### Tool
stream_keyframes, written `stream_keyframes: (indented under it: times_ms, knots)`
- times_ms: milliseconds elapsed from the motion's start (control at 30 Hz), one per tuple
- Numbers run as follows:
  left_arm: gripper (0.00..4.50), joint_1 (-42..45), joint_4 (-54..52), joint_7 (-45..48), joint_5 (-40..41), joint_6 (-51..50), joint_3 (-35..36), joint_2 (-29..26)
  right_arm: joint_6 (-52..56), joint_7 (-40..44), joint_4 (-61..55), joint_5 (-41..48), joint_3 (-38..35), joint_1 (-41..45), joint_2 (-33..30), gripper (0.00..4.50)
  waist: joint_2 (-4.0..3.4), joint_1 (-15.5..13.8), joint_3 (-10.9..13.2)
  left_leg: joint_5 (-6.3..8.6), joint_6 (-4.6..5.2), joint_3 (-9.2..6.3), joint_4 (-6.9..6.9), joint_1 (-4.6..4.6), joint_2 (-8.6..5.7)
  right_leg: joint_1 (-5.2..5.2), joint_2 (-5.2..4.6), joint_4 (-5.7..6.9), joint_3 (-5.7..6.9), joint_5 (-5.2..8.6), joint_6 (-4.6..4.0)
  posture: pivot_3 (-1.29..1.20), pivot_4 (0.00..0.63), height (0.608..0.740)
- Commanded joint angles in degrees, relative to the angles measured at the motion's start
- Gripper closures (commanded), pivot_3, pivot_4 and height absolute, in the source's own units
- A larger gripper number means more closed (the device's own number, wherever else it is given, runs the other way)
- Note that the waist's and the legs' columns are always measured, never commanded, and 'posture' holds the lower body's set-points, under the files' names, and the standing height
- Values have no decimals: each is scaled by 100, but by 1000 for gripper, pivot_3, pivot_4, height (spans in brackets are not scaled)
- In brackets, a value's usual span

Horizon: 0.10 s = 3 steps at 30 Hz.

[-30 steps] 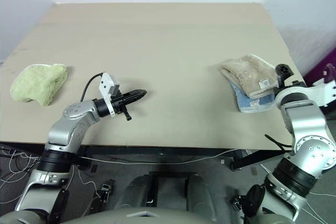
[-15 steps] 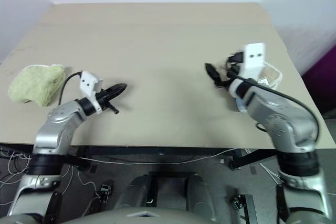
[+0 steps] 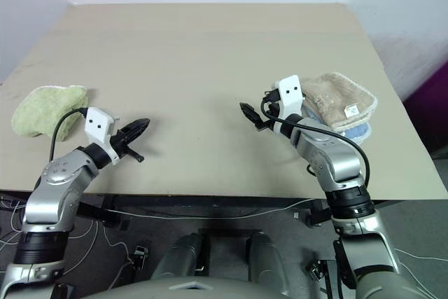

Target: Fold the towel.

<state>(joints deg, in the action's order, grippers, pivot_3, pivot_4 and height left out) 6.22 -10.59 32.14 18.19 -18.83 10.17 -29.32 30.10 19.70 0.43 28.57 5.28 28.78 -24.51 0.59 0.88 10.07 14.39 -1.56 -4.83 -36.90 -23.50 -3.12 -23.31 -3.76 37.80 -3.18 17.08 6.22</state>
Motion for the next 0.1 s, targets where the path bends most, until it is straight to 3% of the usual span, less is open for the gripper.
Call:
stream_keyframes:
  times_ms: [33,100]
  knots:
    - [4500,-168,-484,-32,123,-87,280,-130,-158,233,-144,-160,-15,221,201,27,-1,1,1,0,0,1,0,0,0,0,-1,0,-1,0,0,0,150,740]
    - [4500,-235,-532,-40,124,-131,339,-169,-149,296,-156,-189,-103,212,298,27,-1,0,1,0,0,0,0,0,0,0,-1,0,0,0,0,0,150,740]
